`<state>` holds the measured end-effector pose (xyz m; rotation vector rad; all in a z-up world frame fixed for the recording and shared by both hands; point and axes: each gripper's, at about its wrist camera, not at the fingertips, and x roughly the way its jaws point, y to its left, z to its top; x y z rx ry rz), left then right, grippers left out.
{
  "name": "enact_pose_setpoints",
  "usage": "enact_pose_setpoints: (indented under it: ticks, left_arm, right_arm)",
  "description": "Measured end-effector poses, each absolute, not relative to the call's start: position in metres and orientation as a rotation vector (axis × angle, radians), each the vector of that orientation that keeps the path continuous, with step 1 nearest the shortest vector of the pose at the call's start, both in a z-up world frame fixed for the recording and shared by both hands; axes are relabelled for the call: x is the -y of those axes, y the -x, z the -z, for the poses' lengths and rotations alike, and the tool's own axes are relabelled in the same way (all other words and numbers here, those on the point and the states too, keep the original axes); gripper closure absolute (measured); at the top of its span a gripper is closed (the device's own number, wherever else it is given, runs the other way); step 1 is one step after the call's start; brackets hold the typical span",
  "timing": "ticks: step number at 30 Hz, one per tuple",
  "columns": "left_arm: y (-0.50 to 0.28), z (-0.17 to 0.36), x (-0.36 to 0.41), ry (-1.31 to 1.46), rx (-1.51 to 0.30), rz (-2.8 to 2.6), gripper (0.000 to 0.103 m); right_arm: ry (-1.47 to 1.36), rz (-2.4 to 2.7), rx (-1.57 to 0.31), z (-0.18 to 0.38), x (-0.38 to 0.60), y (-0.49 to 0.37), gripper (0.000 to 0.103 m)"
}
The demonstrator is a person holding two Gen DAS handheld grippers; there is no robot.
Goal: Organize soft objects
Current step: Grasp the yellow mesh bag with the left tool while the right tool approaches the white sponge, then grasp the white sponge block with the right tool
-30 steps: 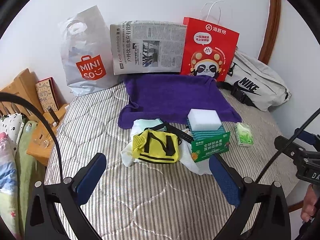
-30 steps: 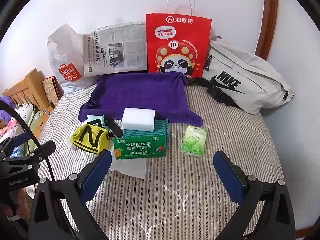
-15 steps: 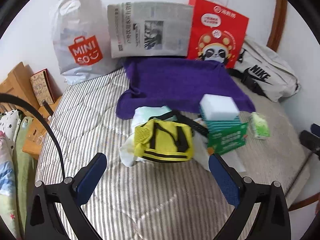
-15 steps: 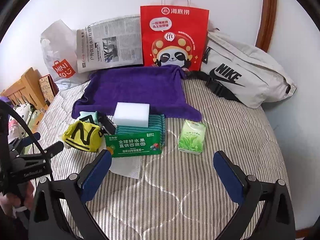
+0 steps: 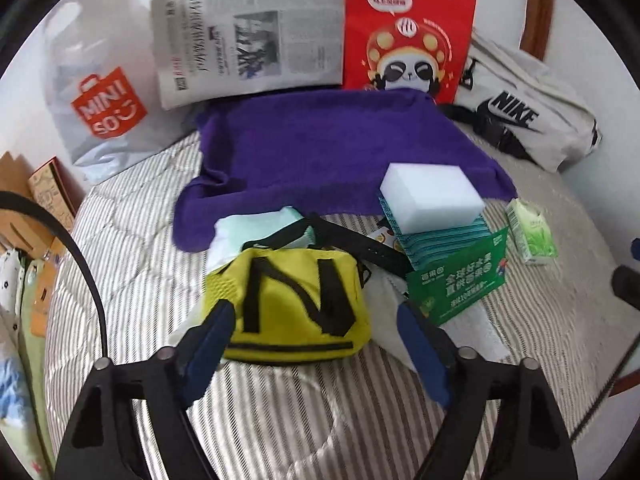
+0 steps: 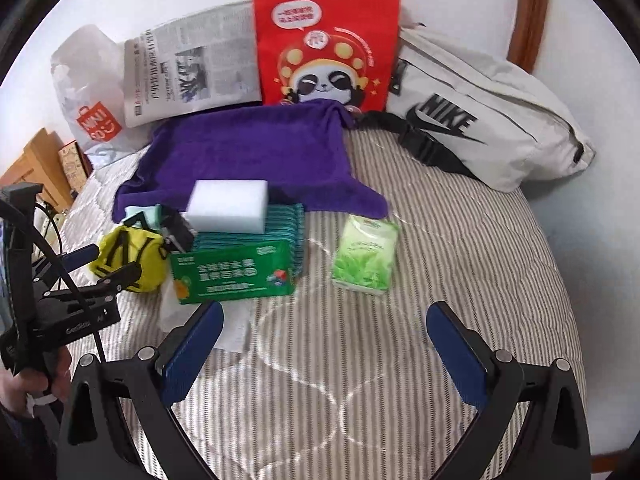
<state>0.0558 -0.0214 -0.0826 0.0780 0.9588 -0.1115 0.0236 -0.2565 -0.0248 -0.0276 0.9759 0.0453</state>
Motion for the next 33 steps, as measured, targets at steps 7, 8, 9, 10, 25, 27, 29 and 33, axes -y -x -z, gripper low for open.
enact_pose_setpoints:
  ticks: [7,8,9,10,25,27,29,33]
  left_arm:
    - [-0.072,0.105,0.039,-0.147,-0.995,0.106,0.043]
    - [-0.074,0.108,0.040,-0.161,-0.996,0.101,0.045]
    - [-0.075,0.110,0.041,-0.172,-0.995,0.094,0.049]
    - [-0.077,0.111,0.042,-0.183,-0.989,0.082,0.053]
    - [-0.065,0.093,0.022,-0.085,-0.968,0.242,0.094]
    - [-0.065,0.093,0.023,-0.110,-0.958,0.224,0.094]
    - [-0.065,0.097,0.022,-0.123,-0.970,0.222,0.094]
    - [-0.064,0.097,0.016,-0.084,-0.967,0.233,0.094]
  right_arm:
    - [0.008,-0.001,-1.023,0.042,0.275,-0.034,0.003]
    - [0.006,0.000,-1.024,0.043,0.277,-0.034,0.003]
    - [0.004,-0.001,-1.025,0.044,0.278,-0.036,0.003]
    - [0.002,-0.002,-1.026,0.045,0.279,-0.037,0.003]
    - [-0.018,0.023,-1.047,0.060,0.292,-0.051,0.003]
    - [-0.015,0.020,-1.053,0.062,0.291,-0.053,0.003]
    - [-0.006,0.014,-1.057,0.064,0.288,-0.054,0.003]
    - [0.008,0.006,-1.053,0.065,0.284,-0.054,0.003]
